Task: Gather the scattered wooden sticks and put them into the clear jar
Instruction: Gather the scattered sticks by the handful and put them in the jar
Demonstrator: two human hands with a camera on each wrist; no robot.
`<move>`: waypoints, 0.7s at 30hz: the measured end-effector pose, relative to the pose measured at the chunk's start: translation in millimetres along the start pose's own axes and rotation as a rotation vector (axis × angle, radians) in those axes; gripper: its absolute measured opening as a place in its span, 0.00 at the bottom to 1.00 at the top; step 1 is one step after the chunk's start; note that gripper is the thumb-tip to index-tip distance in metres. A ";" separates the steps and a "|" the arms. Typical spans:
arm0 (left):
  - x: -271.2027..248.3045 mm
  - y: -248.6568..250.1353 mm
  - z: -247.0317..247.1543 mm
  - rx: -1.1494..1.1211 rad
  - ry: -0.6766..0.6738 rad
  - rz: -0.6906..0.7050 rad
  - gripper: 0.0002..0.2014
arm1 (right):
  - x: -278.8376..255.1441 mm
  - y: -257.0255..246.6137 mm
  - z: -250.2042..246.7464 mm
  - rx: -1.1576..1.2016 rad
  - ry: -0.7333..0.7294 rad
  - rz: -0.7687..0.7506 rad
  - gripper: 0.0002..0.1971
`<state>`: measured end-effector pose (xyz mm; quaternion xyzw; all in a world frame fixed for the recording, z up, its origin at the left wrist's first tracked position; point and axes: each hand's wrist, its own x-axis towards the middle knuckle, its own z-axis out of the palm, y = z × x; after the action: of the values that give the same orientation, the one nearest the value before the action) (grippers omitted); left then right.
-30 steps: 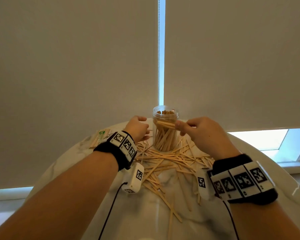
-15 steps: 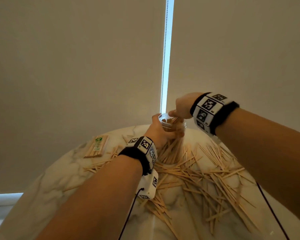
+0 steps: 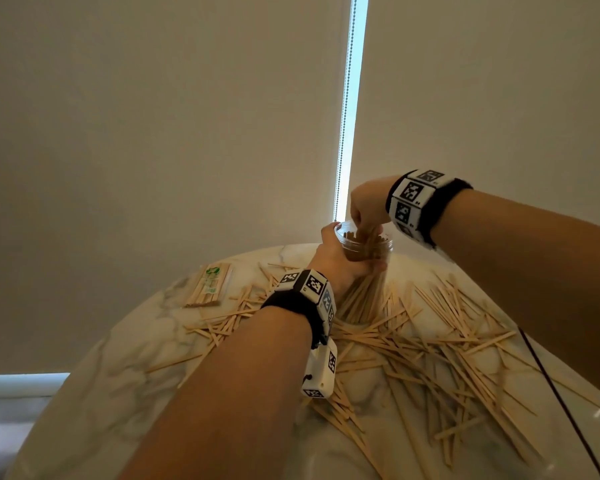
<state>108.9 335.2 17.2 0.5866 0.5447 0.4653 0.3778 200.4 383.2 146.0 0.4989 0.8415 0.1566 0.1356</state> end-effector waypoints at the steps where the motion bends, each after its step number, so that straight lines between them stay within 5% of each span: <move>1: 0.4 0.0 -0.2 0.000 -0.005 -0.002 0.56 | 2.0 -1.9 -1.0 0.035 -0.030 -0.004 0.13; 8: 2.2 -1.8 0.7 0.023 0.008 0.006 0.58 | 8.2 -4.5 11.3 0.162 0.039 0.041 0.10; 13: 1.8 -2.5 0.6 0.050 0.026 0.018 0.56 | 4.9 5.2 5.7 0.587 -0.160 0.034 0.09; 18: 2.2 -4.2 0.1 0.030 0.005 0.014 0.58 | -2.9 6.4 14.7 0.355 -0.055 -0.005 0.10; 21: 2.5 -4.2 0.4 0.017 0.002 0.018 0.57 | -4.0 14.2 14.0 0.620 -0.112 -0.016 0.14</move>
<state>108.0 338.2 13.4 0.5942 0.5437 0.4646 0.3680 219.0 388.0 139.2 0.5176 0.8443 -0.1364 0.0242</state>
